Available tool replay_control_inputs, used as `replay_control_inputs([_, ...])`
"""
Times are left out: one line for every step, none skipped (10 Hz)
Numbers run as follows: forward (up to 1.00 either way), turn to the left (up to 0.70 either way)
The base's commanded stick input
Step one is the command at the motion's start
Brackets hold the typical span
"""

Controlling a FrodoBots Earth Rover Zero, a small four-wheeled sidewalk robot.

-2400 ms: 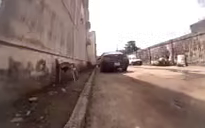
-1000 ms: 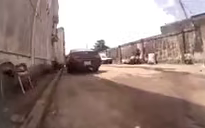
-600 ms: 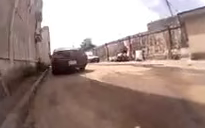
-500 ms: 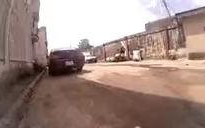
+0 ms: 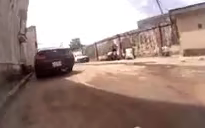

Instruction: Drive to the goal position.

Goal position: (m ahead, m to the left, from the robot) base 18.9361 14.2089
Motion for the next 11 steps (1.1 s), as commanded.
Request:
replay_control_inputs([0.85, 0.00])
replay_control_inputs([0.85, 0.00])
replay_control_inputs([0.85, 0.00])
replay_control_inputs([0.85, 0.00])
replay_control_inputs([0.85, 0.00])
replay_control_inputs([0.85, 0.00])
replay_control_inputs([0.85, 0.00])
replay_control_inputs([0.85, 0.00])
replay_control_inputs([0.85, 0.00])
replay_control_inputs([0.85, 0.00])
replay_control_inputs([0.85, 0.00])
